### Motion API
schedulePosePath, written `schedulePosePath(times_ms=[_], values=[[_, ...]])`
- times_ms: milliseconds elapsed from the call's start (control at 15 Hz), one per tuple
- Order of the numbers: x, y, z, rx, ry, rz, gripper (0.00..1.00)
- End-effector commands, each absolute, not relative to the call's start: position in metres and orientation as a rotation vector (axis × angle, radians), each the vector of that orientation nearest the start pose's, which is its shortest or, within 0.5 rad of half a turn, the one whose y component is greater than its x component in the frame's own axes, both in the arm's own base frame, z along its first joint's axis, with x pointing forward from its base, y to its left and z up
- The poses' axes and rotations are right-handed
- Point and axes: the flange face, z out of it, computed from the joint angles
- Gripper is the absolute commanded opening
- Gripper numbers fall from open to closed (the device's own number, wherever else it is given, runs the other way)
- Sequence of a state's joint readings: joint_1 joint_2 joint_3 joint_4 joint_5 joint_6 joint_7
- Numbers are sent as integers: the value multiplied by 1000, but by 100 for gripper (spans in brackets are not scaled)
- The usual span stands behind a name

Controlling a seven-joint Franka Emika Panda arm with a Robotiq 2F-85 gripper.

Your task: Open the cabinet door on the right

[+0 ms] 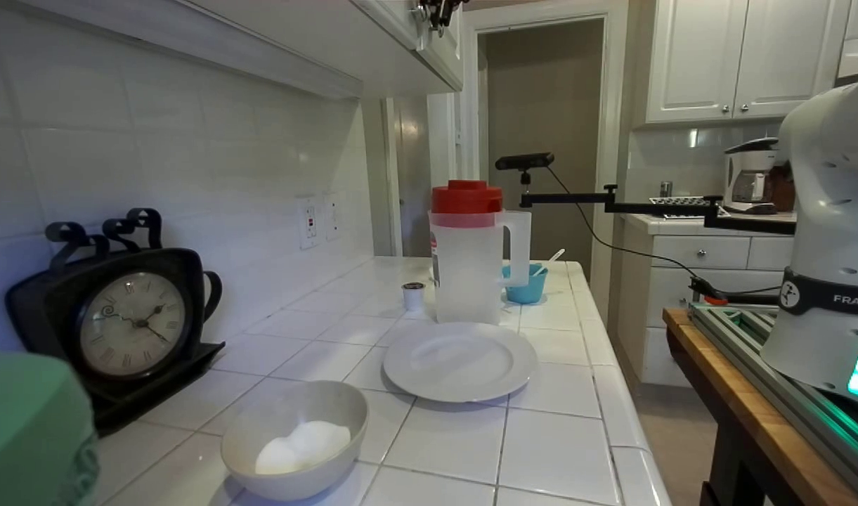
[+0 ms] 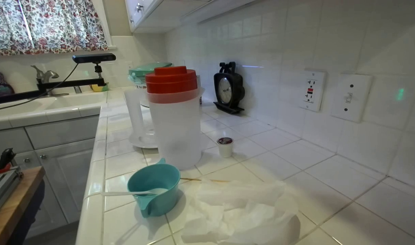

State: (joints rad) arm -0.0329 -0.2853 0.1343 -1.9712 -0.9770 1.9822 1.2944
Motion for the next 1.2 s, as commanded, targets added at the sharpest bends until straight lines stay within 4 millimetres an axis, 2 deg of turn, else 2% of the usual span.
schedulePosePath(times_ms=[0, 400, 533, 800, 1133], values=[[500, 8, 649, 2102, -1020, 1066, 4], [481, 16, 644, 2129, -989, 1053, 4], [475, 20, 637, 2144, -971, 1043, 0], [461, 20, 624, 2142, -945, 1023, 0], [453, 23, 640, 2128, -942, 1055, 0]])
